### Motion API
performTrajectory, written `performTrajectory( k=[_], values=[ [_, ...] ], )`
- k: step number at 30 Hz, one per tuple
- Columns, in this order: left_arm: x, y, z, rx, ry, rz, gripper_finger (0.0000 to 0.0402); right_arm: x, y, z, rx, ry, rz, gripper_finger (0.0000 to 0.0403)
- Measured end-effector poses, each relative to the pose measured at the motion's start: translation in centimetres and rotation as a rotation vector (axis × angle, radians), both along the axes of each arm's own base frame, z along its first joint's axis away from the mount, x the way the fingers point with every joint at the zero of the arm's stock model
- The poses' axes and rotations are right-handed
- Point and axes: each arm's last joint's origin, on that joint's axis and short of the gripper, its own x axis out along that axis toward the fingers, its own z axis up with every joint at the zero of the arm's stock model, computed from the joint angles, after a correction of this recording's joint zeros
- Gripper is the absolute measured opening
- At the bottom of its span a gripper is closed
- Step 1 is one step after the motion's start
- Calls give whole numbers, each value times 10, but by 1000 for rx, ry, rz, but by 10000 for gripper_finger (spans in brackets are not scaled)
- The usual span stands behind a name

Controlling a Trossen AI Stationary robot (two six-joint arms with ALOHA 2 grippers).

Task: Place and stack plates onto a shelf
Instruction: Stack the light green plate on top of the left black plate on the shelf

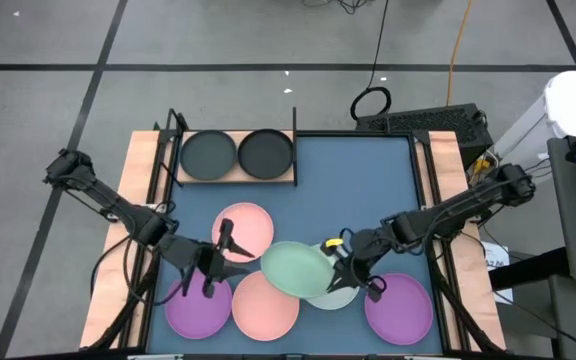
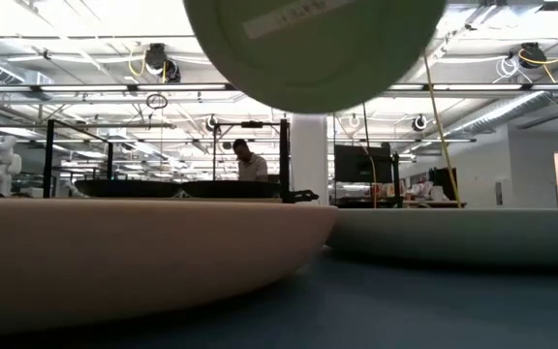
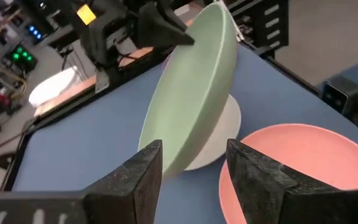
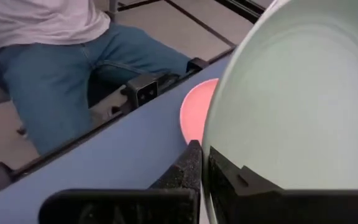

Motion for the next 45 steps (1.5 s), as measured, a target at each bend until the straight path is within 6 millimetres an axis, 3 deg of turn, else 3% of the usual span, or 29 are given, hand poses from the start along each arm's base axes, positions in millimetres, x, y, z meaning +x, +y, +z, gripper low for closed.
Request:
performTrajectory(
  k=[6,12,23,28,36,45],
  values=[
    [4,-4,1,7,-30,-69,168,14,3,-10,29,-8,69,0],
    [13,-10,-12,-6,25,-148,168,25,3,-11,35,1,72,0],
    [18,-14,-19,-25,52,-207,165,25,1,-11,27,-4,74,0],
    [19,-13,-19,-34,57,-200,126,25,0,-11,1,-18,90,0],
    [32,-15,-40,22,125,-251,56,24,-1,-13,-4,2,97,0],
    [37,-13,-45,27,136,-316,26,27,-3,-11,-16,-15,1,32]
  ],
)
